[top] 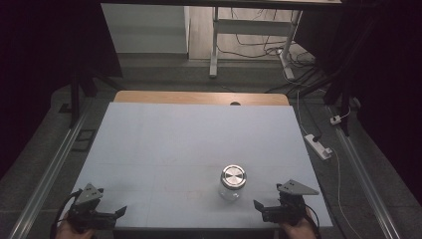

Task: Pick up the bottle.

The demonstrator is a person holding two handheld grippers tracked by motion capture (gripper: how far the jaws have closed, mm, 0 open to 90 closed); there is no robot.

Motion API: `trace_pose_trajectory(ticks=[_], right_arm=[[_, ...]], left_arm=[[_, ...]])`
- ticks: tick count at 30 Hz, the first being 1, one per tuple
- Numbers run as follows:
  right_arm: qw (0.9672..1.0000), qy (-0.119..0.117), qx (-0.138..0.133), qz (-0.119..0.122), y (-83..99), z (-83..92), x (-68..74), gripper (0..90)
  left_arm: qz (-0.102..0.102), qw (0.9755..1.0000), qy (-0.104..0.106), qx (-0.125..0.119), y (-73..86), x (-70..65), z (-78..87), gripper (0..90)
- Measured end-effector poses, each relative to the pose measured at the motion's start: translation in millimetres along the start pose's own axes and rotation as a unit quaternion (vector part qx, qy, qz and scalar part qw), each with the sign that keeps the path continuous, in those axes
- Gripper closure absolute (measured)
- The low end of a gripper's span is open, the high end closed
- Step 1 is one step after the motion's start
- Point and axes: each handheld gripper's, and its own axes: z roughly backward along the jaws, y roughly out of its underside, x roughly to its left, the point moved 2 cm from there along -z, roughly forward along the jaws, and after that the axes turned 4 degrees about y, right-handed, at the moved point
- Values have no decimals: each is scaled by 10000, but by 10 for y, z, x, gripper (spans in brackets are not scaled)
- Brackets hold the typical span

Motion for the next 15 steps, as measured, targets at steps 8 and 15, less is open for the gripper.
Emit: trace_pose_trajectory(ticks=[8,15], right_arm=[[9999,-98,52,42,-1,-7,6,0],[9998,-195,53,33,-1,-8,4,0]], left_arm=[[-74,9999,97,12,4,-21,11,0],[-41,9999,146,-5,7,-15,12,0]])
